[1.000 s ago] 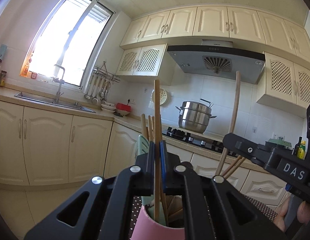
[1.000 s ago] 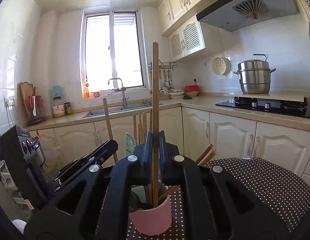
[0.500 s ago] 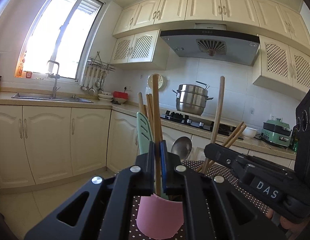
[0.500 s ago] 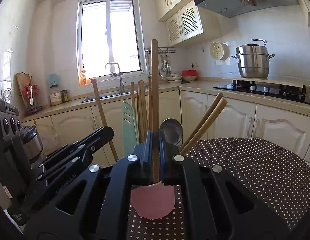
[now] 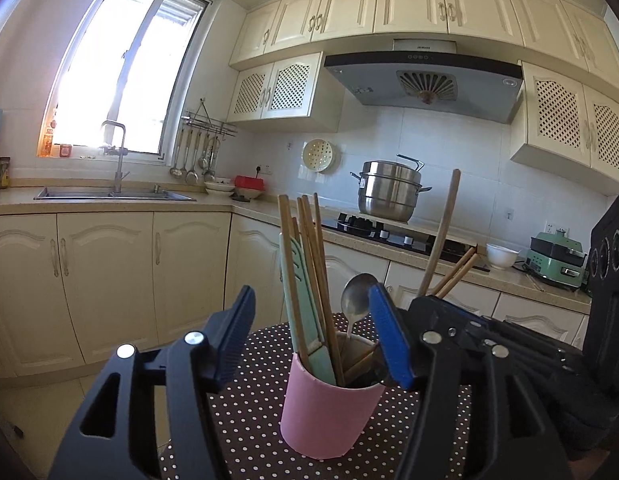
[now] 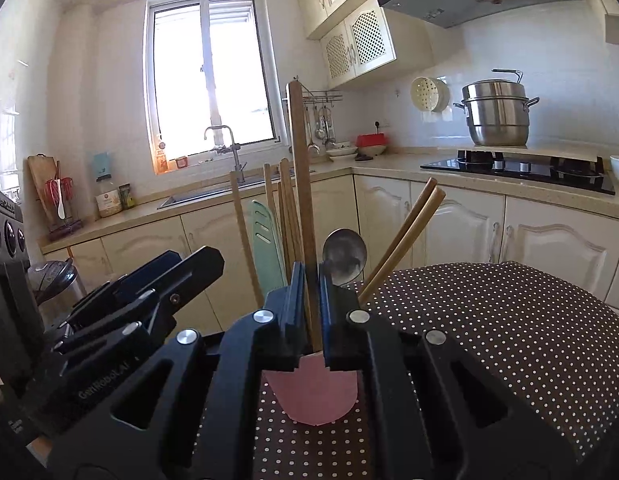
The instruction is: Organize utensils
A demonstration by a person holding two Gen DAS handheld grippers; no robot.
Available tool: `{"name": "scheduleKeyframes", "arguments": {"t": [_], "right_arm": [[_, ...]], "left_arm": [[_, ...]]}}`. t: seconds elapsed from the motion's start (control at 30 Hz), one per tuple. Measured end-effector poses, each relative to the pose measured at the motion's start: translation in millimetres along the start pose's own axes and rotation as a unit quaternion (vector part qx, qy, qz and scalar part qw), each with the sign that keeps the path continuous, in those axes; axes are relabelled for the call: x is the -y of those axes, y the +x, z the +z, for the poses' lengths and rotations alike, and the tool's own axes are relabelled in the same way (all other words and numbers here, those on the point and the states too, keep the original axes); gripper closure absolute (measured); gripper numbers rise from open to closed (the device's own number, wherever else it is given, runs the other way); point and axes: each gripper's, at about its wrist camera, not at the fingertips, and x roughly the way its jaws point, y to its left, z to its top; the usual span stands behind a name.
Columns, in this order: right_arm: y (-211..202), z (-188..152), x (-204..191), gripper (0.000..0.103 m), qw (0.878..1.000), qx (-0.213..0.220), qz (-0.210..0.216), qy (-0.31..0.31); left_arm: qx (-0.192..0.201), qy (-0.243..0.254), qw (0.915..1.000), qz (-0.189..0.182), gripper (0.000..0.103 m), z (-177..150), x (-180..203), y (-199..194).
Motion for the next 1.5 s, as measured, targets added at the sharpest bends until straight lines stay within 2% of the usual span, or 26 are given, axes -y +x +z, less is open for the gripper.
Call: {"name": "scheduleKeyframes", "arguments": {"t": [0.1, 0.3, 0.33, 0.5, 0.67, 0.73, 0.93, 1.13, 1.5], "right_arm": [[-11.9, 5.1, -4.5, 0.093, 1.0, 0.009, 0.0, -0.001], [-42.4, 12.9, -4.7, 0.067, 1.0, 0.028, -0.013, 0.006], [-48.3, 13.6, -4.8, 0.056, 0.999, 0.03, -0.017, 0.007], [-85.5, 15.9, -7.7, 0.049, 0.998, 0.046, -0.041, -0.002], [-127.3, 17.0, -14.7, 0.039, 0.996, 0.053, -0.067, -0.005], [-144.8, 17.0, -20.2, 0.035, 0.995, 0.057, -0.076, -0.012], [-191.8, 16.2, -40.2, 0.028, 0.991, 0.073, -0.106, -0.039], [-226.9, 19.1, -57.9, 0.022, 0.984, 0.096, -0.137, -0.069], [-254.1, 14.9, -64.3, 0.017, 0.981, 0.102, -0.153, -0.067]], "left_arm": [[-0.003, 0.004, 1.0, 0.005, 0.034, 6.0, 3.8, -12.7], [-0.003, 0.007, 0.9997, 0.025, 0.026, 21.6, 12.4, -43.7], [-0.004, 0.006, 0.9997, 0.022, 0.025, 23.9, 14.1, -49.8], [-0.012, 0.037, 0.998, 0.05, 0.02, 32.4, 31.5, -79.1], [-0.007, 0.056, 0.9958, 0.072, 0.018, 36.4, 49.3, -113.8], [-0.007, 0.057, 0.996, 0.069, 0.014, 38.6, 55.1, -127.3], [0.01, 0.069, 0.9955, 0.064, 0.011, 43.0, 72.8, -170.9], [0.028, 0.054, 0.9964, 0.059, 0.008, 52.0, 81.3, -204.7], [0.039, 0.069, 0.9954, 0.054, 0.008, 54.2, 91.8, -233.1]]}}
